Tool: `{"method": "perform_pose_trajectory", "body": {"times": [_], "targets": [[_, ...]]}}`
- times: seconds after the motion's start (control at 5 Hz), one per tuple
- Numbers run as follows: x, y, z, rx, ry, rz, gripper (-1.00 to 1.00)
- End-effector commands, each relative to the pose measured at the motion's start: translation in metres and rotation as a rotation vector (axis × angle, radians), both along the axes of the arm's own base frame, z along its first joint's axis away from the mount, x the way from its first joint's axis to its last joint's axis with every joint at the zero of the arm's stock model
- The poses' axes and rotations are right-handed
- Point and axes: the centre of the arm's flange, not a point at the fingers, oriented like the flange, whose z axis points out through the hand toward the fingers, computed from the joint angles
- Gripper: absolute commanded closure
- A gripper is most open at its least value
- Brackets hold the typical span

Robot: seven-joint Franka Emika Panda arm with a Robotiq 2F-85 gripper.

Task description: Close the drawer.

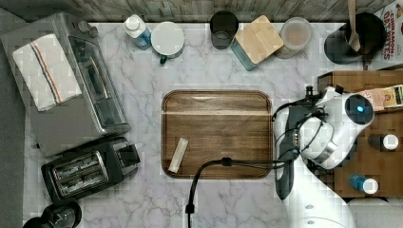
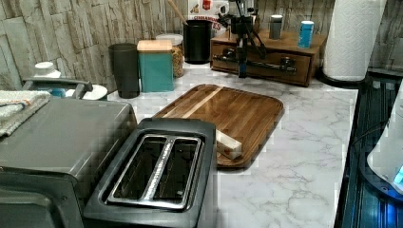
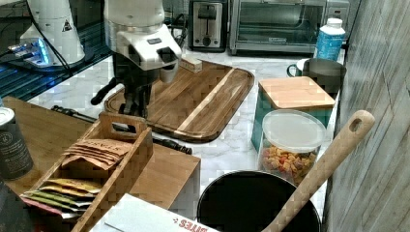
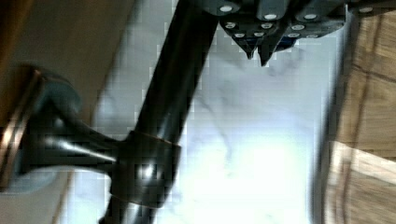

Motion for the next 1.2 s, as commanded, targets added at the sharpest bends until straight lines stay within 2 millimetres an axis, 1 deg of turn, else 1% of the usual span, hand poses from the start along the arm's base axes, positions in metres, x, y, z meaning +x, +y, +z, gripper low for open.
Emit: {"method": "perform_pose_trajectory", "body": {"times": [0.2,0.4,1.2], "targets": [[-0.0425,-0.1332,0.1222,-0.268,-0.187,-0.199,1.00],[-0.0430,-0.1306,0.1204,-0.224,-0.143,-0.219,1.00],[-0.0431,-0.1306,0.1204,-0.224,-0.143,-0.220,1.00]]}}
